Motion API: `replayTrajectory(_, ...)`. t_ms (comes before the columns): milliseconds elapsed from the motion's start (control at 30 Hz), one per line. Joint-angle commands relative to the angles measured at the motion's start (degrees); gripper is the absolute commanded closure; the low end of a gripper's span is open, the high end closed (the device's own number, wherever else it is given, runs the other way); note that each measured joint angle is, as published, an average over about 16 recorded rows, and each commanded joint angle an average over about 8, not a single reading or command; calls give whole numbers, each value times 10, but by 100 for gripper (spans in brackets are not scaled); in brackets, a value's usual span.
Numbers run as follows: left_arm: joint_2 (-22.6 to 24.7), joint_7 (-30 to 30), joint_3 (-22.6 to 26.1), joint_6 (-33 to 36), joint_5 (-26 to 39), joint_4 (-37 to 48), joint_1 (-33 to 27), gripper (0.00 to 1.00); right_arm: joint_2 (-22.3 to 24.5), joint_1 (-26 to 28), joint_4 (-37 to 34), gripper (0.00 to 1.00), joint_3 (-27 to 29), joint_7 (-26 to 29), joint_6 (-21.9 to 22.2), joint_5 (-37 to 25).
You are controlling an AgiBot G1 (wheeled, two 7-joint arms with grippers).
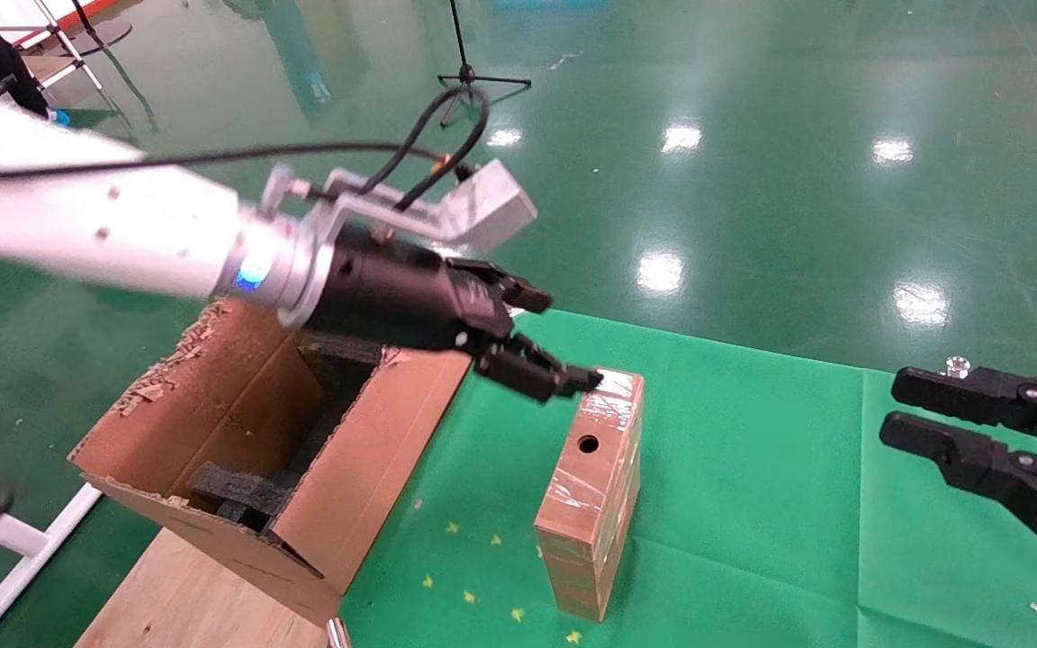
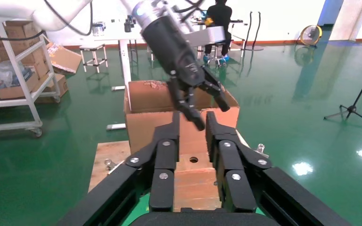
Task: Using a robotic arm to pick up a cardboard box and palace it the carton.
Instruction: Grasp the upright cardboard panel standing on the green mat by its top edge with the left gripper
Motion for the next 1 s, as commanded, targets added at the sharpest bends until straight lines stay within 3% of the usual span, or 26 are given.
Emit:
replayTrajectory(33,20,-92,23,13,46,3,-38,0,0,0,0,100,0,0,0,0)
replayTrajectory(200,71,-244,56,47,101,11,-87,0,0,0,0,100,0,0,0,0)
replayTrajectory(433,139,-384,111,78,158,24,-120,0,0,0,0,100,0,0,0,0)
replayTrajectory(700,206,-468,173,82,202,50,-135,0,0,0,0,100,0,0,0,0)
replayTrajectory(1000,244,-501,233,83,226,77,-145,0,0,0,0,100,0,0,0,0)
